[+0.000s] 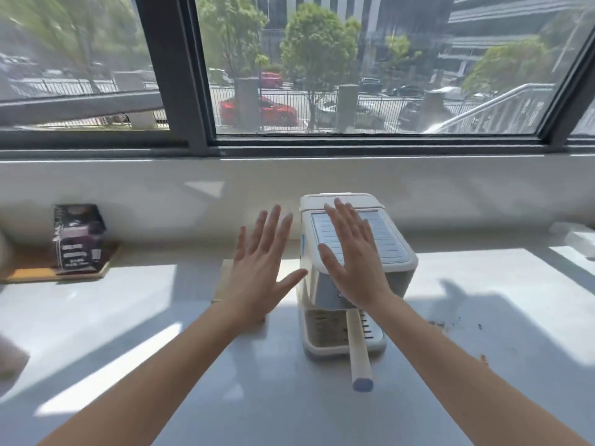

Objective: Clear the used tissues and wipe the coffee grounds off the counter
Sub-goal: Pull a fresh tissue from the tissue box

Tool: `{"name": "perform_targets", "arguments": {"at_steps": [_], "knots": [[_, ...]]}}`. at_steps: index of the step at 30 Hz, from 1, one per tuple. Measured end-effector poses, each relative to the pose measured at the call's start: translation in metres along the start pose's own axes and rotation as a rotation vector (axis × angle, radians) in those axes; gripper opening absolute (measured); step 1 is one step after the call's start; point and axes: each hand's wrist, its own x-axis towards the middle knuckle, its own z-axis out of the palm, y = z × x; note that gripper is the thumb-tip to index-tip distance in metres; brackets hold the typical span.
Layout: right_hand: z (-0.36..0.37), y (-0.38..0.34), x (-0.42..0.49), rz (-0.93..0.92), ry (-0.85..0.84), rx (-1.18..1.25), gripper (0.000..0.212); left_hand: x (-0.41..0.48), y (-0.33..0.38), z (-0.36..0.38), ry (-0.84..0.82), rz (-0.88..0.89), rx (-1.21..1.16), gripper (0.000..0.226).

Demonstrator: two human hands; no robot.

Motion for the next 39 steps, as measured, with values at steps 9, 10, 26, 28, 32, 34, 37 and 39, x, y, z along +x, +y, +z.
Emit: {"name": "perform_targets", "arguments": {"at_steps": [9,10,26,28,32,34,37,39], "knots": [[0.087,-0.044,0.057,-0.111,-0.145,-0.111,0.052,-0.015,-0.108,0.02,-0.18,-0.144,-0.028,0.076],[0.099,-0.048,0.06,-0.096,-0.182,-0.07,0.05,-0.015,-0.119,0.025,-0.219,-0.164,-0.041,0.075],[0.237,0.0,0.052,0.557,-0.579,0.139,0.016,0.001,-0.187,0.128,-0.322,-0.465,-0.434,0.032],[0.24,0.007,0.051,0.563,-0.574,0.141,0.015,0.0,-0.191,0.133,-0.265,-0.509,-0.483,0.016],[0.241,0.012,0.05,0.577,-0.522,0.183,0.013,0.0,-0.193,0.133,-0.208,-0.556,-0.499,0.009],[0.24,0.011,0.052,0.587,-0.434,0.234,0.011,0.002,-0.192,0.129,-0.146,-0.59,-0.547,0.009],[0.232,0.003,0.063,0.583,-0.282,0.338,0.012,0.014,-0.193,0.112,-0.014,-0.559,-0.651,0.01],[0.223,-0.006,0.075,0.551,-0.185,0.433,0.015,0.027,-0.192,0.092,0.051,-0.516,-0.712,0.008]]}}
